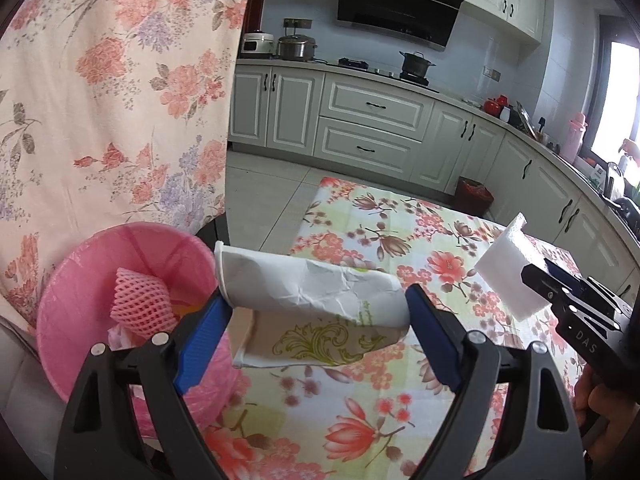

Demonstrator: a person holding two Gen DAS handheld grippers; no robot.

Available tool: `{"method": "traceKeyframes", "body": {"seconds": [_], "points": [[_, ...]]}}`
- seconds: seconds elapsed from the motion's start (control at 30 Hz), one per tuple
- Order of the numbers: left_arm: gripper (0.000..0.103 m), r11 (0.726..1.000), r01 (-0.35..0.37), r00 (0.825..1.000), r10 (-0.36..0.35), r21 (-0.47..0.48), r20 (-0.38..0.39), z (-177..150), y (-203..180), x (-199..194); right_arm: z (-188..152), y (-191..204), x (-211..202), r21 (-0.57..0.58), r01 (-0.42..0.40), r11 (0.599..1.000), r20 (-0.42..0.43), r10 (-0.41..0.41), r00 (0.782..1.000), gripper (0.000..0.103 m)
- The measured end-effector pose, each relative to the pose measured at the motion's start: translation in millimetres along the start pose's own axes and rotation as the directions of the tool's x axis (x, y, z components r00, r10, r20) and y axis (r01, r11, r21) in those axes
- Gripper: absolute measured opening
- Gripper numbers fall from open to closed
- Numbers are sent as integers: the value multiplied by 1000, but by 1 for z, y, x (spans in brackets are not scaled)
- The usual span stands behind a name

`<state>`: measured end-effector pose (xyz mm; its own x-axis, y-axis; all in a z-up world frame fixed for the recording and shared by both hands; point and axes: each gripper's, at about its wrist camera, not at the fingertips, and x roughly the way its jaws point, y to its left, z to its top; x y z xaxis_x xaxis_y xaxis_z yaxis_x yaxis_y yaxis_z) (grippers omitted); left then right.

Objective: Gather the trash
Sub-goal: 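Carry the foam sheet and paper cup over the pink bin and open both tools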

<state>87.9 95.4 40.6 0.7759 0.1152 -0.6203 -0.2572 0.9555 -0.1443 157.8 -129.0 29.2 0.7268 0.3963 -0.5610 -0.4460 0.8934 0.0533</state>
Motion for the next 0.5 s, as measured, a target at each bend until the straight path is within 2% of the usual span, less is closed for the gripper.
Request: {"method": "traceKeyframes", "body": {"seconds": [0.5], "points": [[85,990,-94,994,98,-102,40,-5,106,-33,20,94,18,-77,-110,991,-13,110,994,36]]}}
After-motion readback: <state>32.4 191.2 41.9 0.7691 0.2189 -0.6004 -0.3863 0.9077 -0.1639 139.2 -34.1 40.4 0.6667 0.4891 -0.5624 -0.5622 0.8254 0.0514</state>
